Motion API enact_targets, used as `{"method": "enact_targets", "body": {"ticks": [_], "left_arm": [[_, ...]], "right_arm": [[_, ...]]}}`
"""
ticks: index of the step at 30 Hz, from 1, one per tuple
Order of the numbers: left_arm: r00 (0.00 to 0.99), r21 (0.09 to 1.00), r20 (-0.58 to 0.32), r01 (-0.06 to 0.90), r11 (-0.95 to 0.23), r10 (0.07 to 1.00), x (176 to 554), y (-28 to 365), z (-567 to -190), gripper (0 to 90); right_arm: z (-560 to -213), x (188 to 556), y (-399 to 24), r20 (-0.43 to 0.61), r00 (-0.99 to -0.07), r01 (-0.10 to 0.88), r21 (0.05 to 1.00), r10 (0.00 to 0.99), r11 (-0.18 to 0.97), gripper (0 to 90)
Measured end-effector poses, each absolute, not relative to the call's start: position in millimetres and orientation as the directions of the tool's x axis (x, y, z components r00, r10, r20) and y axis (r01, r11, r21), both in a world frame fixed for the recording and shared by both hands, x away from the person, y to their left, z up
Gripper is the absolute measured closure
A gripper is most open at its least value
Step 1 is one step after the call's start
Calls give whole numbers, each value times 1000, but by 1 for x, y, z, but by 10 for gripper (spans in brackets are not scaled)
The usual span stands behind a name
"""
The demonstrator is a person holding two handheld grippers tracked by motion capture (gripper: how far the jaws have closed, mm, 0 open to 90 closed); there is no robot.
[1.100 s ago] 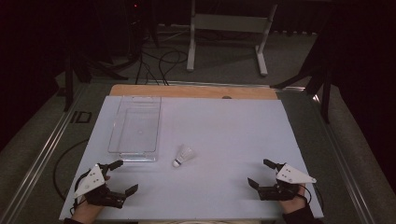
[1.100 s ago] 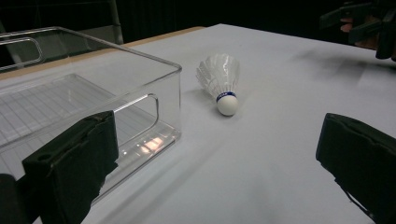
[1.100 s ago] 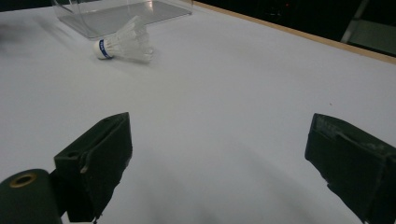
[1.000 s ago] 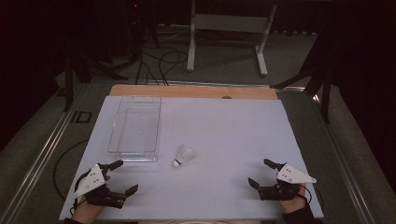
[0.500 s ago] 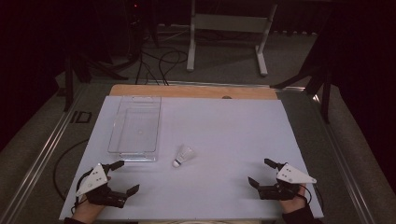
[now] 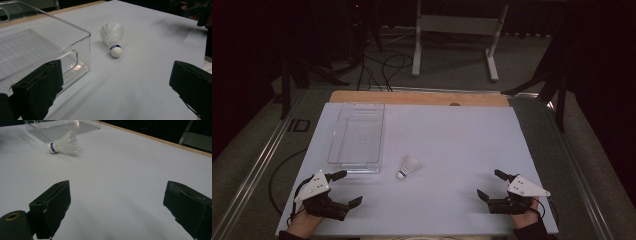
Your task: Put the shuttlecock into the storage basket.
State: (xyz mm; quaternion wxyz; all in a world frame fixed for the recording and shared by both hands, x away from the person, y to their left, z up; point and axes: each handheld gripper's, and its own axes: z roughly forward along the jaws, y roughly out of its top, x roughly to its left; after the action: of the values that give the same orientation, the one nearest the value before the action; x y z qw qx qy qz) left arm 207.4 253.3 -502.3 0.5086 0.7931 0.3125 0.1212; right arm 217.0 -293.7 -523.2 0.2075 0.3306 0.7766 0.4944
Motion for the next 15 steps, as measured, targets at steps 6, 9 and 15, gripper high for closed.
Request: {"method": "enact_targets", "body": {"ticks": [6, 9, 15], "left_arm": [[782, 860, -112, 385, -334, 613, 213, 245, -493, 0], [783, 852, -99, 385, -354, 614, 214, 241, -487, 0], [781, 829, -81, 398, -393, 619, 217, 236, -482, 0]], "right_arm": [[-524, 218, -292, 3, -702, 311, 900, 712, 304, 77], [-525, 218, -292, 4, -703, 313, 900, 711, 304, 77], [-525, 217, -290, -7, -709, 308, 896, 705, 318, 78]]}}
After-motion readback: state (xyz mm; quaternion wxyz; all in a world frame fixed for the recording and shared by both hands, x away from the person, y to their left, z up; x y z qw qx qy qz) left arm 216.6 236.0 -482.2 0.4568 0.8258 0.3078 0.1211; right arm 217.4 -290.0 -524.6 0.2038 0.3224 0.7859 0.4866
